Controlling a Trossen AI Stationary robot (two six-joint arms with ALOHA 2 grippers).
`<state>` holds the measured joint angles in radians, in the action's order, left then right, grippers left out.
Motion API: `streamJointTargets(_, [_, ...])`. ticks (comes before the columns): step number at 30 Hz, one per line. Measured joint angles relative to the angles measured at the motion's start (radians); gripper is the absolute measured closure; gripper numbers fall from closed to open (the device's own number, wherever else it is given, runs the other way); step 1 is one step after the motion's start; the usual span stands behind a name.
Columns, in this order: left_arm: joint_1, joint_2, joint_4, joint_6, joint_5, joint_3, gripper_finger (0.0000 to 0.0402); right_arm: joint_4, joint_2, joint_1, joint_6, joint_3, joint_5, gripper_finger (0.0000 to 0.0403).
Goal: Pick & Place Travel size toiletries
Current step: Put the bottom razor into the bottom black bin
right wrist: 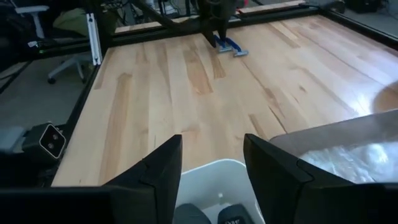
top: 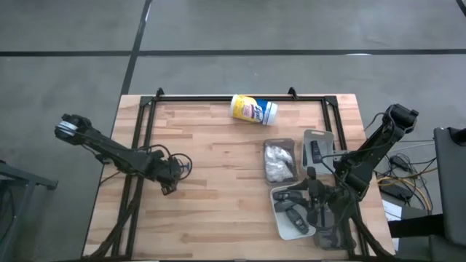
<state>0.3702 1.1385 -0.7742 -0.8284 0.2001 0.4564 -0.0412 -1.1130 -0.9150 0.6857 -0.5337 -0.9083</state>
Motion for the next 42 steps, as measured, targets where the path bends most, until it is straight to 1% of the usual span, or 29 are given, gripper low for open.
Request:
streamJointTargets(4, [0.0, 0.0, 0.006, 0.001, -0.001, -0.004, 0.0246, -0.001, 0.0, 0.0, -0.007, -0.001, 0.0, 0.0235])
streamJointTargets(9, [0.0, 0.001, 0.013, 0.002, -0.002, -0.005, 0.0254, -0.001, 0.0, 0.0, -0.009, -0.001, 0.0, 0.0251])
streamJointTargets(13, [0.0, 0.002, 0.023, 0.016, -0.007, -0.002, 0.0286, -0.001, 0.0, 0.0, -0.009, -0.001, 0.0, 0.0268])
streamJointTargets(19, [0.0, 0.002, 0.038, 0.022, -0.014, -0.002, 0.0351, -0.004, 0.0, 0.0, -0.009, -0.001, 0.0, 0.0293])
streamJointTargets(22, [0.0, 0.002, 0.04, 0.022, -0.013, -0.002, 0.0368, -0.004, 0.0, 0.0, -0.011, -0.001, -0.002, 0.0305])
streamJointTargets(26, [0.0, 0.002, 0.049, 0.021, -0.01, -0.002, 0.0366, -0.005, 0.0, 0.004, -0.017, -0.001, -0.008, 0.0322])
streamJointTargets(31, [0.0, 0.005, 0.091, 0.018, 0.009, 0.016, 0.0347, -0.004, 0.0, 0.038, -0.017, -0.001, -0.008, 0.0341])
streamJointTargets(35, [0.0, 0.005, 0.155, 0.061, 0.025, 0.027, 0.0356, 0.001, 0.0, 0.078, -0.017, -0.001, -0.008, 0.035])
streamJointTargets(38, [0.0, 0.004, 0.249, 0.105, 0.06, 0.035, 0.0364, 0.004, 0.0, 0.112, -0.011, -0.001, -0.008, 0.0347])
streamJointTargets(42, [0.0, 0.004, 0.361, 0.17, 0.097, 0.037, 0.036, 0.005, 0.0, 0.146, -0.01, -0.001, -0.008, 0.0327])
